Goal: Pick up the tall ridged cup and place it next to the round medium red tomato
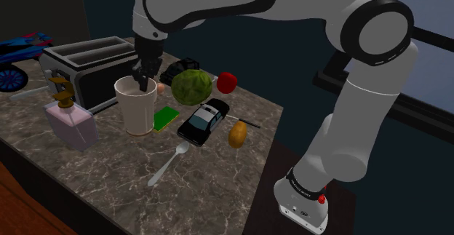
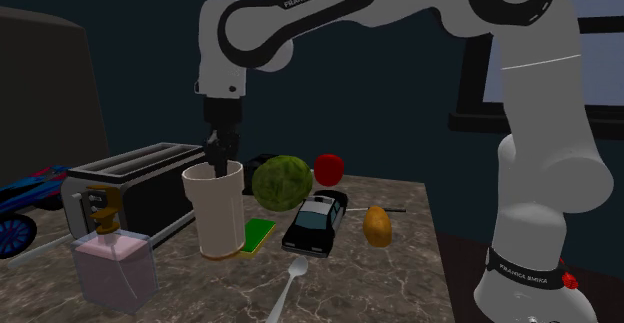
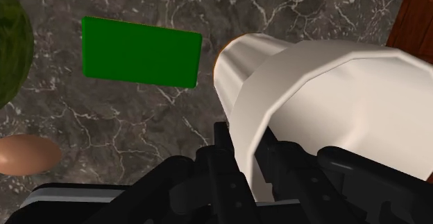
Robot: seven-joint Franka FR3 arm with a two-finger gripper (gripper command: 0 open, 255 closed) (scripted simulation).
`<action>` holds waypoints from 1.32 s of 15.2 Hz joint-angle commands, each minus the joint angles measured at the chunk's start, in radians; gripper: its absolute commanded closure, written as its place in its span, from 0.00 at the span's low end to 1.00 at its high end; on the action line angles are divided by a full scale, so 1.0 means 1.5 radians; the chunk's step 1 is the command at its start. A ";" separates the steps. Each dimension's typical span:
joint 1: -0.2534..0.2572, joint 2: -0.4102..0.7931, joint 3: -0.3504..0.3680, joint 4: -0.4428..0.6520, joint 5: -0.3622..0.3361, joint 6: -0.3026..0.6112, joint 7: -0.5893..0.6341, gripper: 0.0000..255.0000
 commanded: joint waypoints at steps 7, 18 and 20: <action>-0.001 -0.013 0.000 0.055 0.002 -0.068 0.001 1.00; 0.000 -0.014 0.001 0.153 0.001 -0.166 0.008 1.00; 0.000 -0.012 0.001 0.174 0.000 -0.185 0.009 1.00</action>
